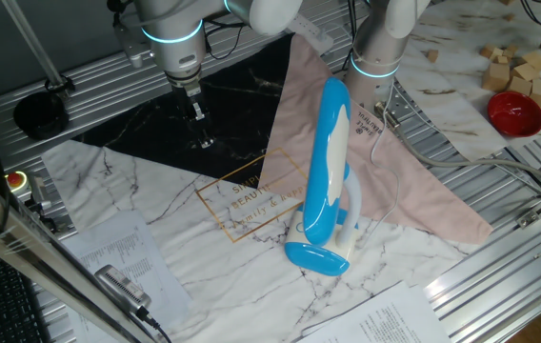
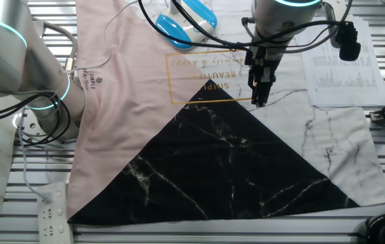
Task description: Turn on the desk lamp by pressing the button
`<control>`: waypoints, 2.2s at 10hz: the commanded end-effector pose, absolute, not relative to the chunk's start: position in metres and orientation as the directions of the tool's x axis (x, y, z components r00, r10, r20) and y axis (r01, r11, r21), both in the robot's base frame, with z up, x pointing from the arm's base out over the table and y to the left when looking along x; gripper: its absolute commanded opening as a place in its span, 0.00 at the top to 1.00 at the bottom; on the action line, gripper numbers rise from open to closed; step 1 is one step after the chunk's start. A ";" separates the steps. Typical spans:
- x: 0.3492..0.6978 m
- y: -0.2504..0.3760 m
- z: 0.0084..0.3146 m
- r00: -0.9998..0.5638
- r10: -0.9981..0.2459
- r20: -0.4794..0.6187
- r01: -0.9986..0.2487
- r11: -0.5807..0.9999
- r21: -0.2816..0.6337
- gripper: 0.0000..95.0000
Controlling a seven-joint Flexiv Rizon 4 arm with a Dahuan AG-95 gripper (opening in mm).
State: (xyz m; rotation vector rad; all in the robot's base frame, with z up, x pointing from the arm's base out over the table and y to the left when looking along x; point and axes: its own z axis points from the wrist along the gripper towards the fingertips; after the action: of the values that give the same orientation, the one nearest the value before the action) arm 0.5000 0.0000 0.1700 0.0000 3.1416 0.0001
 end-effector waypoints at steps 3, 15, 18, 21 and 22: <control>0.500 0.000 0.169 -0.996 0.064 0.065 0.065 0.998 0.017 1.00; 0.502 0.000 0.171 -0.993 0.098 0.069 0.098 0.995 0.002 1.00; 0.502 0.000 0.171 -0.992 0.106 0.069 0.107 0.994 0.002 1.00; 0.503 -0.001 0.169 -0.991 0.108 0.074 0.108 0.994 0.003 1.00; 0.506 -0.005 0.161 -0.992 0.105 0.076 0.106 0.994 0.002 1.00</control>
State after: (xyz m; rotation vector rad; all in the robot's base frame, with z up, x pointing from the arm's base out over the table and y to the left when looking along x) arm 0.5043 -0.0045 0.1620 0.1707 3.2165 0.0117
